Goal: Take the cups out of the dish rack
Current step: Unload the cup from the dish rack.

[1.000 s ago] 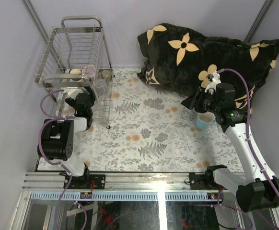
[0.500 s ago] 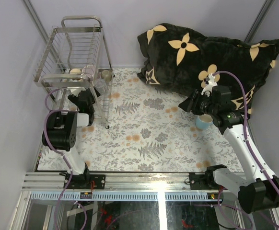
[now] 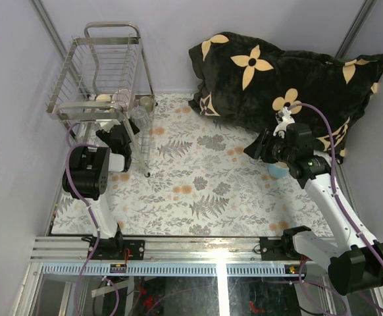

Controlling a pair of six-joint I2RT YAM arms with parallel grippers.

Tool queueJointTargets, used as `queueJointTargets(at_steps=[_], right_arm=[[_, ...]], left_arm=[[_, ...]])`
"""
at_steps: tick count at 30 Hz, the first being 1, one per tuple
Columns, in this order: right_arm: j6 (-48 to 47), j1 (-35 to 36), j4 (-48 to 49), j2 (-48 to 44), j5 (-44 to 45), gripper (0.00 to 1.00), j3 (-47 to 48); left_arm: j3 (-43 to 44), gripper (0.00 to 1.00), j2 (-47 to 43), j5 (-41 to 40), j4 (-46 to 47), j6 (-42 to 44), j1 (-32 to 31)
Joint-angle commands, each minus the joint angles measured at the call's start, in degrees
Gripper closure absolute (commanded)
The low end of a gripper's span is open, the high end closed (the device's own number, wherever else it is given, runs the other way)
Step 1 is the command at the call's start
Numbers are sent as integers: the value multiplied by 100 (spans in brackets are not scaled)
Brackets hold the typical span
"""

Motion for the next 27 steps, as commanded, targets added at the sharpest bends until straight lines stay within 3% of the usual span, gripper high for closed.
queueJointTargets(at_steps=[1,6,14,22,27], right_arm=[[-3,61,377,-145,117,45,-117],[-3,91,477,-183,142,45,-198],[-4,107,458,-179,204,44,-160],[22,128,476,-144,204,44,-145],[14,145,477,-156,213,44,-136]], left_arm=[[262,1,152,-110,571,104,76],[343,5,191,-167,536,37,77],[489,20,225,-249,279,10,97],[398,27,138,-263,190,-57,114],[256,37,79,-279,176,-127,133]])
